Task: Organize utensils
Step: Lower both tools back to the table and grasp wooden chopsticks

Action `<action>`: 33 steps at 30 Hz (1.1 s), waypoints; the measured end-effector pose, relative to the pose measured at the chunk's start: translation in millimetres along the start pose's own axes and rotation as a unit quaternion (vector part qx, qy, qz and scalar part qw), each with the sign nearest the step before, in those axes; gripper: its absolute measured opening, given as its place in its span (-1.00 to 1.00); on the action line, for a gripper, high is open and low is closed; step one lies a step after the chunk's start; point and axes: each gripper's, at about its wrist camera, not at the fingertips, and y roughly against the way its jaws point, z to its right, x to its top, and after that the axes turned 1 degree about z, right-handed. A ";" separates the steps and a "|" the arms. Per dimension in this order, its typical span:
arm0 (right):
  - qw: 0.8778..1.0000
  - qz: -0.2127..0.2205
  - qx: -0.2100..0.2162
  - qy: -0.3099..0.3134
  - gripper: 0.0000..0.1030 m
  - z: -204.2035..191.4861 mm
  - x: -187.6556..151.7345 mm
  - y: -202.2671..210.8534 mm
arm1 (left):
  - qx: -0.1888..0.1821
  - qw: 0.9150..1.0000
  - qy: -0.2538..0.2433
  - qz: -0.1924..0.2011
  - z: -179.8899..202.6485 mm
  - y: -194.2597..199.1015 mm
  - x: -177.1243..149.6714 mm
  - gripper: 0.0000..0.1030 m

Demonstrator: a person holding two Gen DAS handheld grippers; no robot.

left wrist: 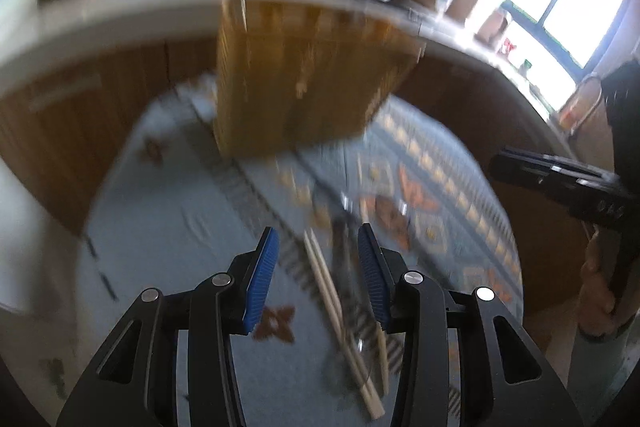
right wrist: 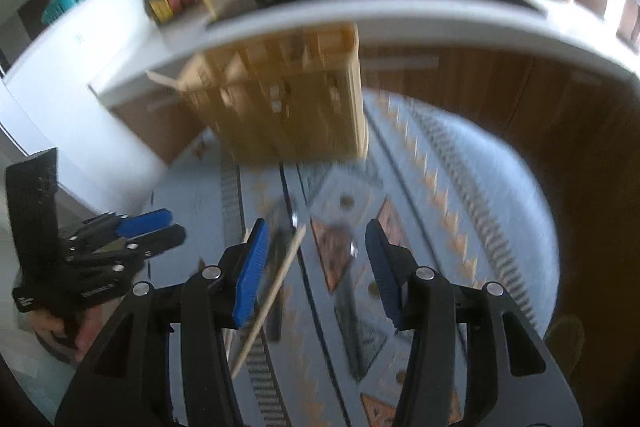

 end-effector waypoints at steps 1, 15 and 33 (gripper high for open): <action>1.000 -0.014 0.000 -0.004 -0.09 3.1 -1.5 -7.4 | -0.005 1.000 0.001 -0.021 -2.2 -10.1 -3.0 -0.24; 0.992 -0.116 0.031 -0.041 -0.22 32.4 -15.1 -68.2 | 0.024 0.994 0.002 -0.106 0.0 -71.1 -16.5 -0.26; 0.985 -0.163 0.048 -0.015 -0.31 -18.8 6.4 -114.9 | 0.123 0.979 -0.114 -0.118 31.0 -83.0 -17.9 -0.51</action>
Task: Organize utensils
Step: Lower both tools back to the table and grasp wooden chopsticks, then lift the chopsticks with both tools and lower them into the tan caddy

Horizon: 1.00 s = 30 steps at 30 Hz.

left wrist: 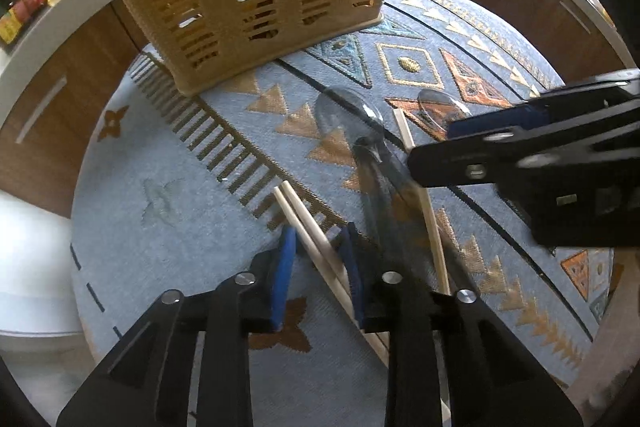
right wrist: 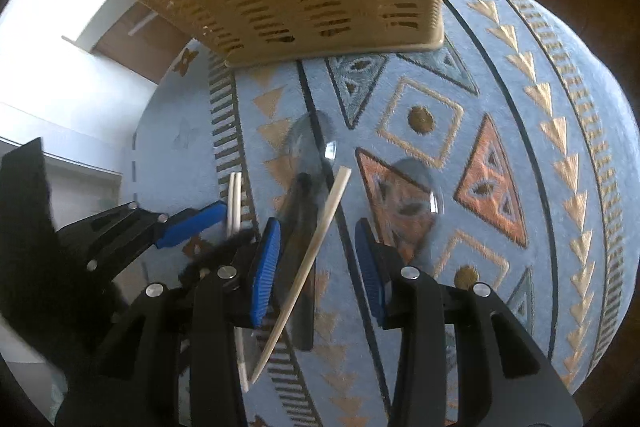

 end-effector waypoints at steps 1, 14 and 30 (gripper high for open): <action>1.000 0.000 -0.006 0.002 -0.34 -1.2 0.8 -2.2 | 0.004 1.000 -0.003 0.001 1.4 -0.2 -0.2 -0.51; 0.997 -0.016 -0.065 0.028 -0.91 -23.9 7.3 -35.4 | 0.027 0.999 -0.028 0.015 14.3 2.0 -3.6 -0.54; 0.997 -0.041 -0.066 0.027 -0.91 -4.0 -3.4 -33.0 | -0.052 0.997 0.054 -0.008 -40.9 11.0 -18.2 -0.79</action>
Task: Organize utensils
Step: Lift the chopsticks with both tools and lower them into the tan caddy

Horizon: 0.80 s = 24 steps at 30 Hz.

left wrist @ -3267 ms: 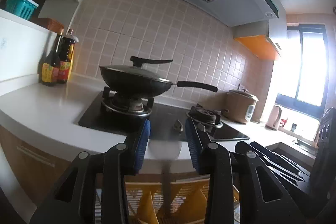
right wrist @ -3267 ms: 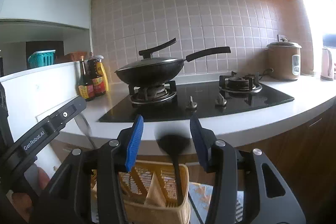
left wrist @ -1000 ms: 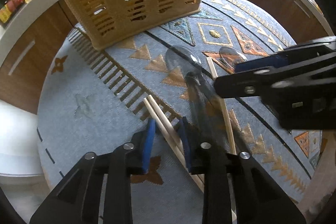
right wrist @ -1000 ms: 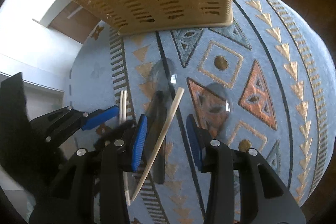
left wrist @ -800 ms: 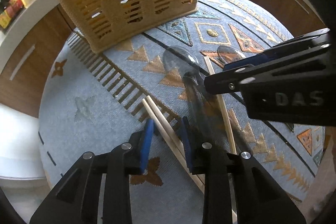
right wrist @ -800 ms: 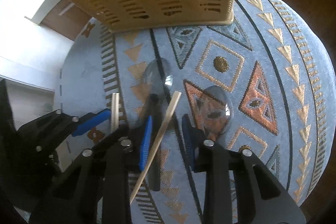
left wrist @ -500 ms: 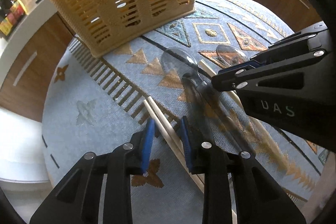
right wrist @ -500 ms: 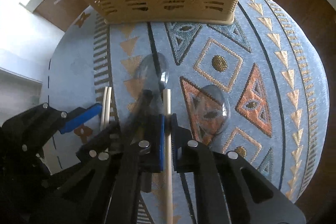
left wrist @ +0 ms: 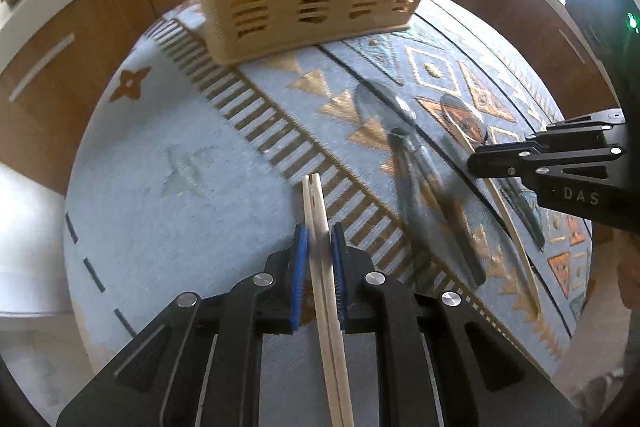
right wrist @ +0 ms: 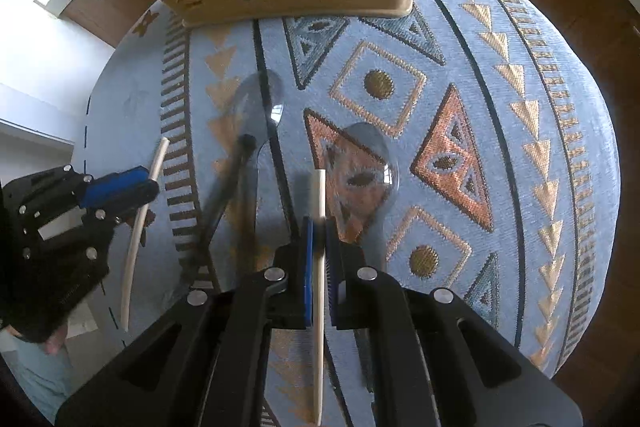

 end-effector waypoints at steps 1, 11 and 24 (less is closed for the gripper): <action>1.000 -0.003 -0.001 0.001 -0.91 1.2 0.9 0.1 | 0.005 1.000 0.001 -0.003 -1.6 0.5 0.4 -0.78; 0.999 -0.037 -0.016 0.031 -0.86 -6.7 16.5 -14.9 | -0.014 0.997 -0.041 -0.069 -10.7 -9.7 20.6 -0.58; 0.997 -0.025 -0.046 0.055 -0.91 -31.7 -0.6 -16.2 | 0.078 0.986 -0.119 -0.083 29.0 -23.1 26.6 -0.76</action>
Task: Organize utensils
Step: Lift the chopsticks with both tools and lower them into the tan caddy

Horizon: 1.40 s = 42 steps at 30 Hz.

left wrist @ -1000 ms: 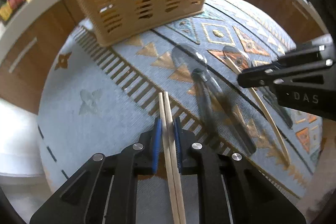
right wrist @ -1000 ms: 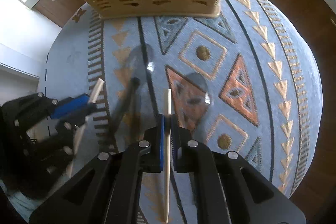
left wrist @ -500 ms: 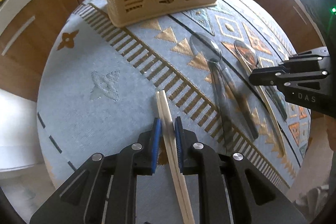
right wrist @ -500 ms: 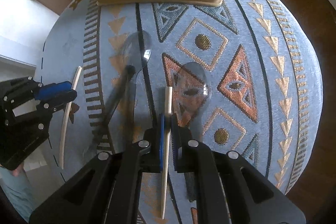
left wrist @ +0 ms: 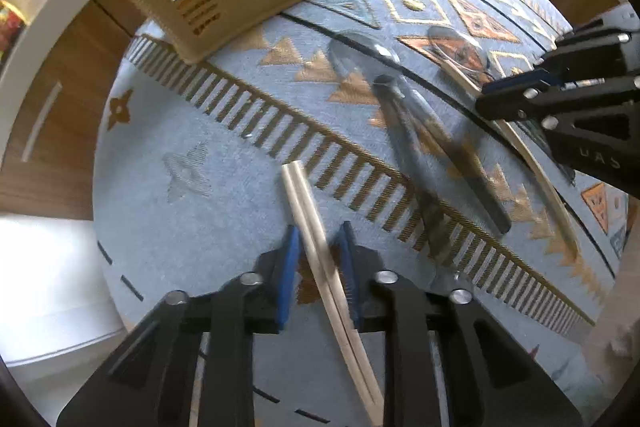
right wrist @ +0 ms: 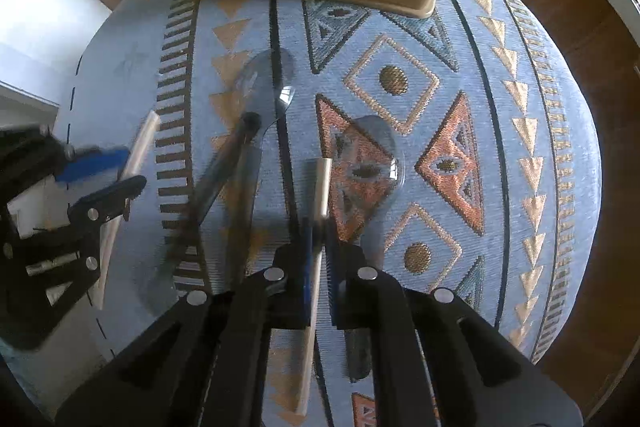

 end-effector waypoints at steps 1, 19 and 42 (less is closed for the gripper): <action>1.000 0.002 0.000 0.001 -0.92 -1.3 -1.9 0.1 | 0.005 1.000 0.001 0.002 1.9 0.4 0.3 -0.78; 0.967 0.235 0.090 0.043 -0.93 17.2 -86.4 104.0 | -0.105 0.921 0.196 0.321 -42.6 103.4 -70.1 -0.83; 0.811 0.571 0.115 -0.063 -0.93 72.2 -37.9 276.7 | -0.006 0.757 0.198 0.622 -40.2 241.3 0.7 -0.84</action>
